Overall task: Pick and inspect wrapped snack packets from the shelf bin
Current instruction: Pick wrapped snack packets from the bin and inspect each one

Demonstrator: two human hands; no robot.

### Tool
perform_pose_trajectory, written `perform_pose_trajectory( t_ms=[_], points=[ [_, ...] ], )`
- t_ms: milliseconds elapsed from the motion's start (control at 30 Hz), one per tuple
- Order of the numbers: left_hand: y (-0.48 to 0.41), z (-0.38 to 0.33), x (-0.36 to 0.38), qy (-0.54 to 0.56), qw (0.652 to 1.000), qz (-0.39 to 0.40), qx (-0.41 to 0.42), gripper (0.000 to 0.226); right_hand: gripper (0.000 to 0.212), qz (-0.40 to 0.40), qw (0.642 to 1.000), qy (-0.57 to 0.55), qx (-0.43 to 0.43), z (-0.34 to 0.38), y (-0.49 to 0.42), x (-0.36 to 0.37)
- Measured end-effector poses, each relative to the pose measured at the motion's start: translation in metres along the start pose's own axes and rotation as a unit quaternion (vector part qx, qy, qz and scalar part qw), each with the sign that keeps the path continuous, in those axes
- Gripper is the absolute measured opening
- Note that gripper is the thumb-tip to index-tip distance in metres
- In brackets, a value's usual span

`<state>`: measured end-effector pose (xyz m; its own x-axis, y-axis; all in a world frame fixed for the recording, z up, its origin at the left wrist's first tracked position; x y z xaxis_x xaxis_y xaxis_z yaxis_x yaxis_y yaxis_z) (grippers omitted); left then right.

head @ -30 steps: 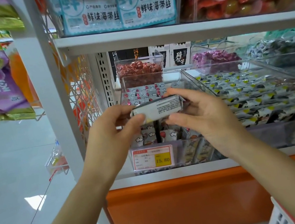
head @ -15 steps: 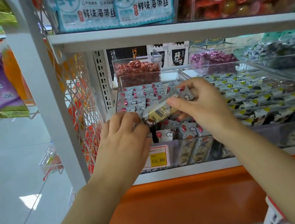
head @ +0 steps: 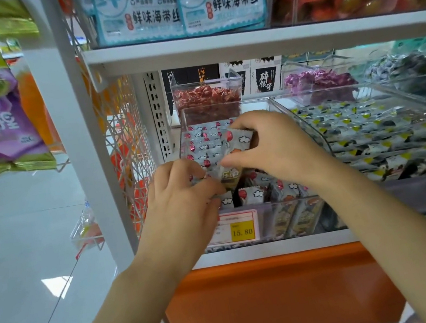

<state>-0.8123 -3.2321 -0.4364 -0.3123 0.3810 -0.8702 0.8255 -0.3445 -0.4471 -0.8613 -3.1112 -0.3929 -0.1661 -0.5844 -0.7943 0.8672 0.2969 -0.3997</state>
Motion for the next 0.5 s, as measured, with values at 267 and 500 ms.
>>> perform_pose_trajectory(
  t_ms=[267, 500],
  points=[
    [0.0, 0.005, -0.008, 0.02, 1.0, -0.019, -0.009, 0.02, 0.048, 0.048, 0.997, 0.057, 0.02, 0.003, -0.01, 0.043],
    [0.0, 0.017, -0.011, 0.02, 0.999, -0.028, -0.035, 0.022, 0.035, 0.158, 0.972, 0.167, -0.045, 0.012, -0.003, 0.064]
  ],
)
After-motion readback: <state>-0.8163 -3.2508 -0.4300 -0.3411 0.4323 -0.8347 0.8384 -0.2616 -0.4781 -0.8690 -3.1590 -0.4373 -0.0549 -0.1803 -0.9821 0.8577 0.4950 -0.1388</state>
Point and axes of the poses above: each hand's wrist, its own y-axis away from the middle knuckle, its own x-axis out of the palm, z = x × y, the point moved 10 cm from there along -y, towards the middle knuckle, and after that the axes turned 9 degrees about z, right-handed, at the moved point
